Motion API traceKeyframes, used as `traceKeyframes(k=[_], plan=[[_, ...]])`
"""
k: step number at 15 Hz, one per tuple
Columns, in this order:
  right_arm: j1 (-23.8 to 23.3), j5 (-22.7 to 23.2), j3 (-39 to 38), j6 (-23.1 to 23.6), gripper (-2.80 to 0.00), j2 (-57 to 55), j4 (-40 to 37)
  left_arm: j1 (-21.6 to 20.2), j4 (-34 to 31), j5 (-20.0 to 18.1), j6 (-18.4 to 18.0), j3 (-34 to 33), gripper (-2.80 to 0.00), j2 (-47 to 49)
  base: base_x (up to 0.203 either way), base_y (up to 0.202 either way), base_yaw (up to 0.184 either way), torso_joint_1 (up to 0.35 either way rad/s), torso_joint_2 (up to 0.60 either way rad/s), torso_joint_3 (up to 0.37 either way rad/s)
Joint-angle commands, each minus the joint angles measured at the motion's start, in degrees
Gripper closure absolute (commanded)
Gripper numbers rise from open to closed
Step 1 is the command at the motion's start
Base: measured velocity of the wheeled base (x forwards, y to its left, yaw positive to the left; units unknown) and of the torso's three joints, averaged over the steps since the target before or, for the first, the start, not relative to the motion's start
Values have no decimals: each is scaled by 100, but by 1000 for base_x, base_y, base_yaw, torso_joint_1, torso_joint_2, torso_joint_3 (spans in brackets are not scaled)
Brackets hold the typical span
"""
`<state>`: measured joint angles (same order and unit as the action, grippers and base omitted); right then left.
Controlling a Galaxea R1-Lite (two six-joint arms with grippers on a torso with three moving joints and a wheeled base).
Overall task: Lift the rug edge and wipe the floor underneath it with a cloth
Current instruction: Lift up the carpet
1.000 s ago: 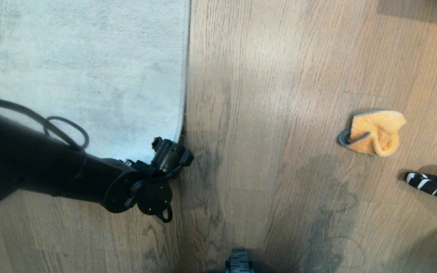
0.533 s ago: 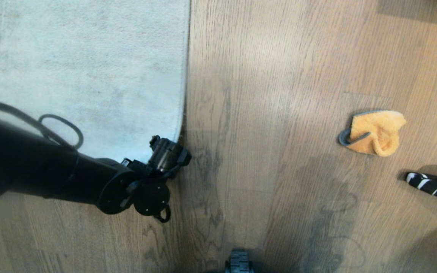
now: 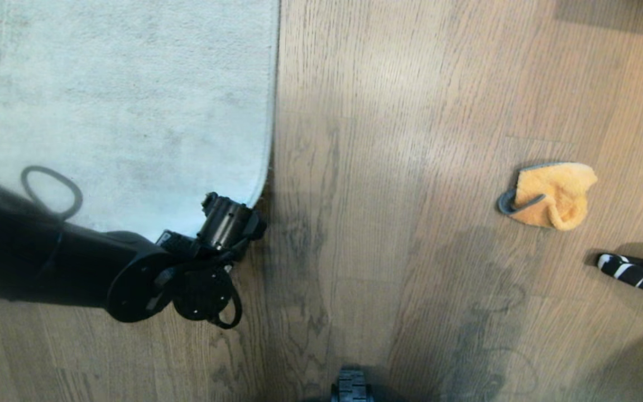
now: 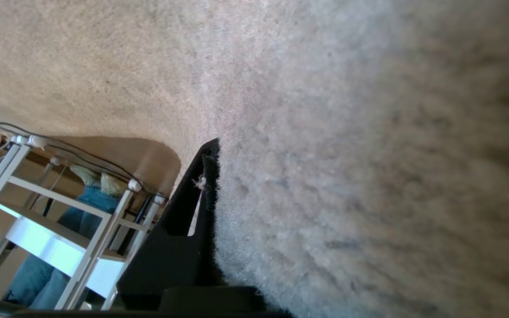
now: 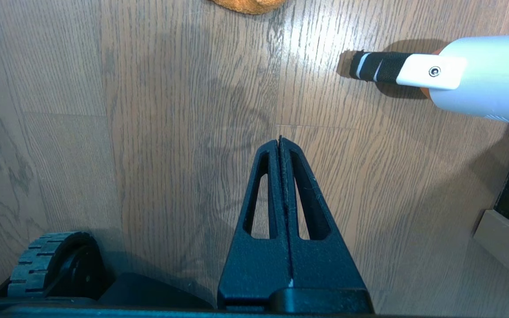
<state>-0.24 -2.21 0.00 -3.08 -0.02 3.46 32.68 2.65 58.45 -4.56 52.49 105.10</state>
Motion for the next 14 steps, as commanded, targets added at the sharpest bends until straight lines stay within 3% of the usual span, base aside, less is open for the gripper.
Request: traceKeyframes(k=[1, 14], plan=[[4, 1, 0, -7, 0, 2, 2, -3, 2, 46, -1, -59, 0, -416, 0, 0, 0, 0, 0, 0], [-2, 1, 0, 0, 0, 2, 6, 35, -14, 57, -96, -769, 0, -2909, 0, 0, 0, 0, 0, 0]])
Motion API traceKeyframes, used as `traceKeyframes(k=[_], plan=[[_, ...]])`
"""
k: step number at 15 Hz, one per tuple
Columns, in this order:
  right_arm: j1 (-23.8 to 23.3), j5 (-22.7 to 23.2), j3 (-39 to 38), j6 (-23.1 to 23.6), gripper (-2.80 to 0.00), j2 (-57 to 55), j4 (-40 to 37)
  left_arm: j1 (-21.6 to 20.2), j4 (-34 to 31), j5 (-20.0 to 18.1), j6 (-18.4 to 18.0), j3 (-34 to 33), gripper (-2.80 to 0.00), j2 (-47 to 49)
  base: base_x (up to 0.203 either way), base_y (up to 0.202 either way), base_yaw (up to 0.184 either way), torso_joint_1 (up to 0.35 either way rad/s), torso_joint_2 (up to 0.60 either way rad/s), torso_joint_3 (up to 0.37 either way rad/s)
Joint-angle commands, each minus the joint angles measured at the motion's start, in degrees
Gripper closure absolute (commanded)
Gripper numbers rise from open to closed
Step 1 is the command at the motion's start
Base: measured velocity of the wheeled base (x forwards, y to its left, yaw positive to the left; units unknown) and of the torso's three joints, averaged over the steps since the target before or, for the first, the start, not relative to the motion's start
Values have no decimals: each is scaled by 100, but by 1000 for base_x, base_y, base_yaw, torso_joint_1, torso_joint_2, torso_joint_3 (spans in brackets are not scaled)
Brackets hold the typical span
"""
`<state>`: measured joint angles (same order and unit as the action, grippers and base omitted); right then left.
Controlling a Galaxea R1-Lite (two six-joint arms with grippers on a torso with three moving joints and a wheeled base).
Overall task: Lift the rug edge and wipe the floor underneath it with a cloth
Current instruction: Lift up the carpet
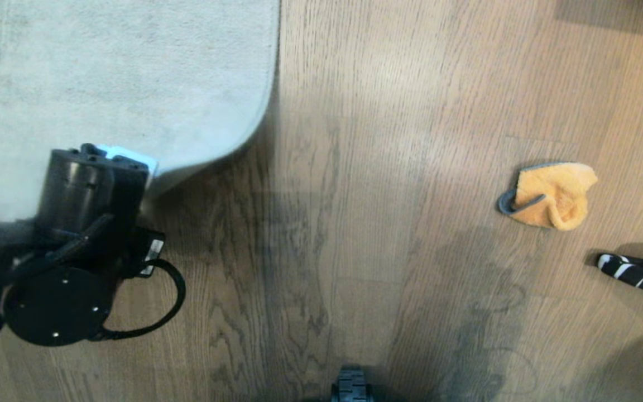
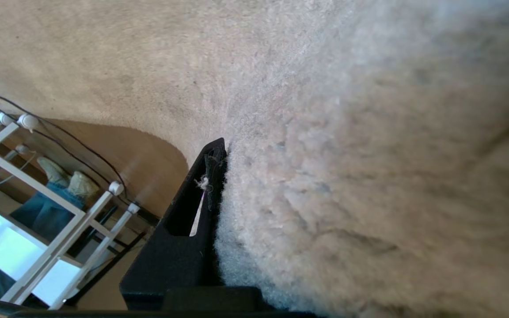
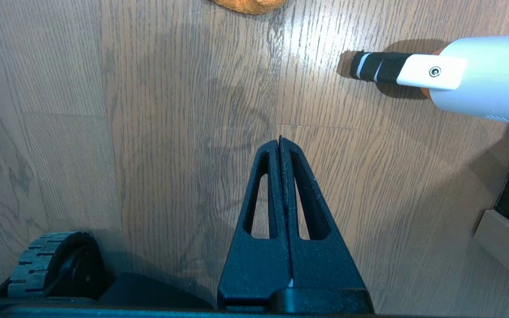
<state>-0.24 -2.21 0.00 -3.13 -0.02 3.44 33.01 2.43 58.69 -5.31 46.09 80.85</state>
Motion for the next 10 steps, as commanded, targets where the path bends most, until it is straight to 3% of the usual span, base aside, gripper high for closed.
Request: traceKeyframes(k=[1, 10], plan=[[0, 1, 0, -1, 0, 2, 6, -3, 6, 31, -92, -231, 0, -713, 0, 0, 0, 0, 0, 0], [6, -3, 0, 1, 0, 2, 4, -182, 21, 38, -207, -583, 0, -1464, 0, 0, 0, 0, 0, 0]])
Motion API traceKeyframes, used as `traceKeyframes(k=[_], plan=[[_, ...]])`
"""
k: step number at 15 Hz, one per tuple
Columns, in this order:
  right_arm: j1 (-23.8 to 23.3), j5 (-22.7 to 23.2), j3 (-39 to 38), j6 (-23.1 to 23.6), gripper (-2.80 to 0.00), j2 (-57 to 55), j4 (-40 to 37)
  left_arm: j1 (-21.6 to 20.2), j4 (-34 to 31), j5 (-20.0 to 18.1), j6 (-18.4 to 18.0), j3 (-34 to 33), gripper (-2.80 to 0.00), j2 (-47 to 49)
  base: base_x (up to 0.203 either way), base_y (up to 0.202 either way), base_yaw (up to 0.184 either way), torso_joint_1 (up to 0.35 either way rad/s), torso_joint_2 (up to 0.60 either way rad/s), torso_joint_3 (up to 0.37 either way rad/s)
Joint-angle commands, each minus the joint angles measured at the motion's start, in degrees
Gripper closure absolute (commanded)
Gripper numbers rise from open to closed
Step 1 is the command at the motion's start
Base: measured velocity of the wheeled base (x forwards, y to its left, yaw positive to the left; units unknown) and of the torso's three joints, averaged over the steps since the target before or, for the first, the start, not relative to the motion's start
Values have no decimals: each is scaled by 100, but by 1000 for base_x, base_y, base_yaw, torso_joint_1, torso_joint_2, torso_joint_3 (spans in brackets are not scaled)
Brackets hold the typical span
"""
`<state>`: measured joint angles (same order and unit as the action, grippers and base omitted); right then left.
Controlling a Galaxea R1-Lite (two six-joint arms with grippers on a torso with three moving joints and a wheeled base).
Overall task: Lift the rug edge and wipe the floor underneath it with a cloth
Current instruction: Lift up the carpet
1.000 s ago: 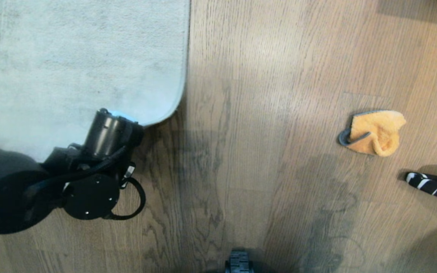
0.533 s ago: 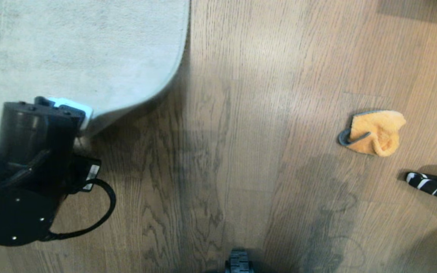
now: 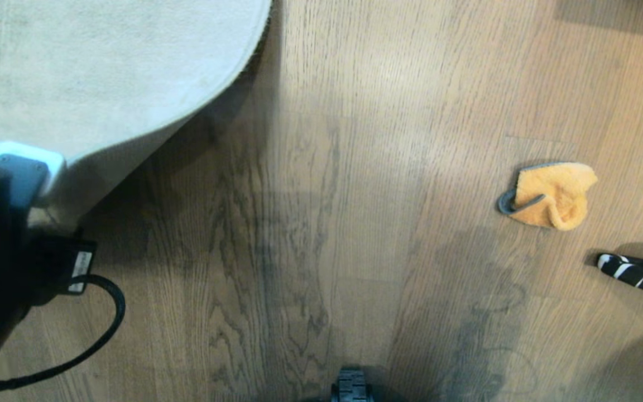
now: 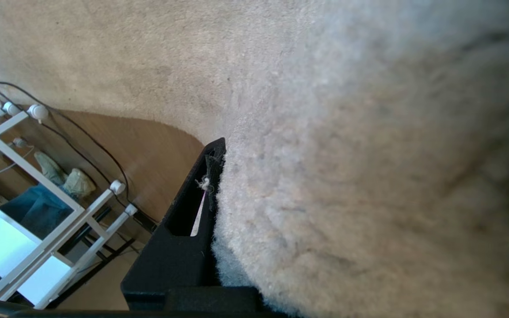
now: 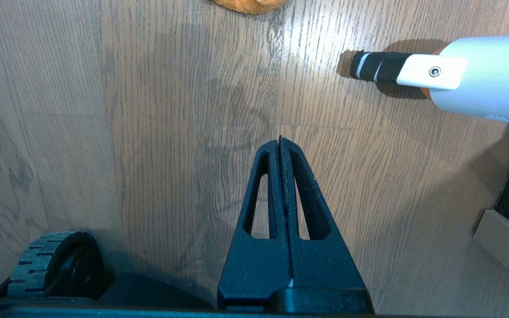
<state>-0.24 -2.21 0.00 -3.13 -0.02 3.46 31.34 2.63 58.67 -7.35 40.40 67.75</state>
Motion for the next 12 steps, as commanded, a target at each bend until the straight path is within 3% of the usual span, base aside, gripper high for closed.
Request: traceKeyframes(k=[1, 12], plan=[[-2, 1, 0, 5, 0, 2, -3, -1, 0, 39, -12, -14, 0, -192, 0, 0, 0, 0, 0, 0], [4, 1, 0, -3, 0, 2, 2, 166, 23, 30, 34, 471, 0, -319, 0, 0, 0, 0, 0, 0]])
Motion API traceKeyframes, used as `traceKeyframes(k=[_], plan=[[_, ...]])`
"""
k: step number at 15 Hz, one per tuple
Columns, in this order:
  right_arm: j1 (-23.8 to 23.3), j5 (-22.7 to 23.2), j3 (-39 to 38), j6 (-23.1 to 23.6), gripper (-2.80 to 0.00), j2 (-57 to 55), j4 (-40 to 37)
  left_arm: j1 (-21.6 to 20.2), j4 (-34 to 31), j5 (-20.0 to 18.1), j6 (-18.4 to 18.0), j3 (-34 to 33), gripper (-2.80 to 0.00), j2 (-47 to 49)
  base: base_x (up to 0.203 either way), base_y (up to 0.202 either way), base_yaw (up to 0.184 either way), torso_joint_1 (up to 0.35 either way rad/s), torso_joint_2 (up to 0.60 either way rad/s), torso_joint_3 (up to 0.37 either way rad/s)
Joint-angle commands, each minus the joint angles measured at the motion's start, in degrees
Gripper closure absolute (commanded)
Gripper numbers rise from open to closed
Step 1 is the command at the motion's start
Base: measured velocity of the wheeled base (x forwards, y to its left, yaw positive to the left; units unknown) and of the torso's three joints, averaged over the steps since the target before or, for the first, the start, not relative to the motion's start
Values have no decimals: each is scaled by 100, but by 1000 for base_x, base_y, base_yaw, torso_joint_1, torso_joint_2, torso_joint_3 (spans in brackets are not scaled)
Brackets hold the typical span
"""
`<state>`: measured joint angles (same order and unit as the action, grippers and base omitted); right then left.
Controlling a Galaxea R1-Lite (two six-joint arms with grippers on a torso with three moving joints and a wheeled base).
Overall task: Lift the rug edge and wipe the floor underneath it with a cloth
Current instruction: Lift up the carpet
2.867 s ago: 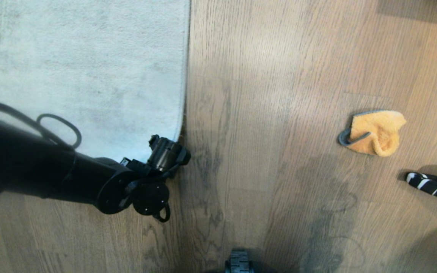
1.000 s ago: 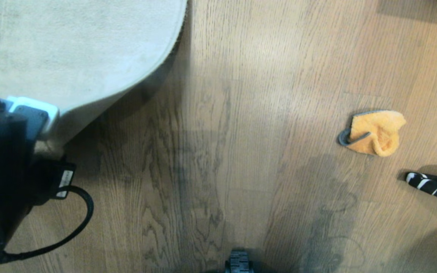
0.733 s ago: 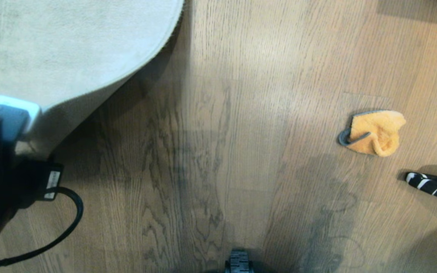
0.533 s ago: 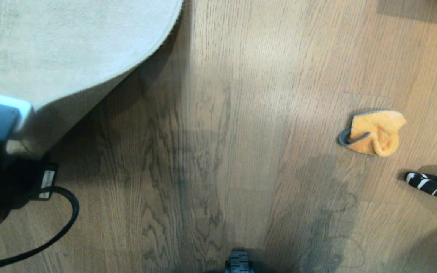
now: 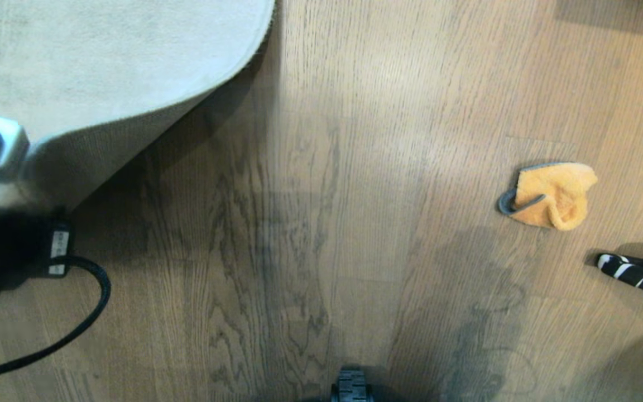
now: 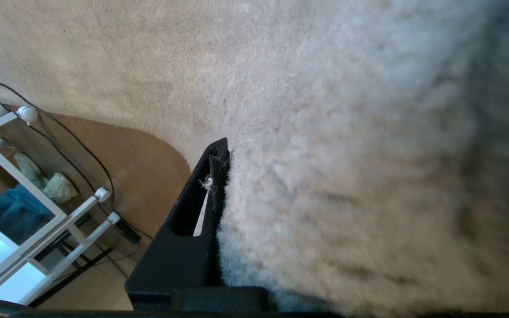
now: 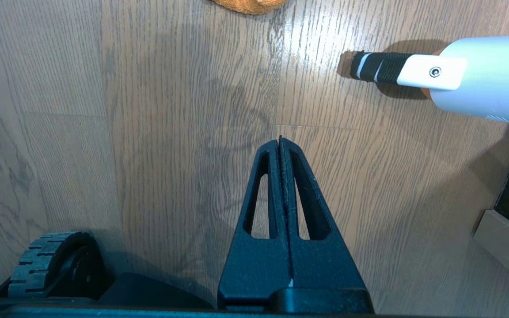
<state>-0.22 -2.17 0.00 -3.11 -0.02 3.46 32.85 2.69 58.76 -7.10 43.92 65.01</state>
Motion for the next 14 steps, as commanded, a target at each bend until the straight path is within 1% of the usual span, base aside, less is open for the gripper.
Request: traceKeyframes(k=[1, 2, 3, 5, 6, 7, 10, 14], plan=[[-4, -2, 0, 3, 0, 2, -3, 57, 154, 18, 15, 105, 0, -72, 0, 0, 0, 0, 0, 0], [-2, -8, 0, -6, 0, 2, -3, 152, 326, 4, -11, 25, 0, -165, 0, 0, 0, 0, 0, 0], [-4, -9, 0, 3, 0, 2, 5, 267, 472, -94, -61, -142, 0, -330, 0, 0, 0, 0, 0, 0], [4, -10, 0, -4, 0, 2, -3, 423, 812, -339, -284, -544, 0, -695, 0, 0, 0, 0, 0, 0], [-3, -2, 0, -4, 0, 2, -3, 435, 1140, -380, -417, -608, 0, -736, 0, 0, 0, 0, 0, 0], [-4, -2, 0, -6, 0, 2, -3, 394, 1319, -395, -510, -620, 0, -751, 0, 0, 0, 0, 0, 0], [4, -2, 0, 3, 0, 2, -2, 230, 1348, -400, -520, -613, 0, -797, 0, 0, 0, 0, 0, 0], [-4, -2, 0, -5, 0, 2, 5, 212, 1331, -411, -520, -648, 0, -733, 0, 0, 0, 0, 0, 0]])
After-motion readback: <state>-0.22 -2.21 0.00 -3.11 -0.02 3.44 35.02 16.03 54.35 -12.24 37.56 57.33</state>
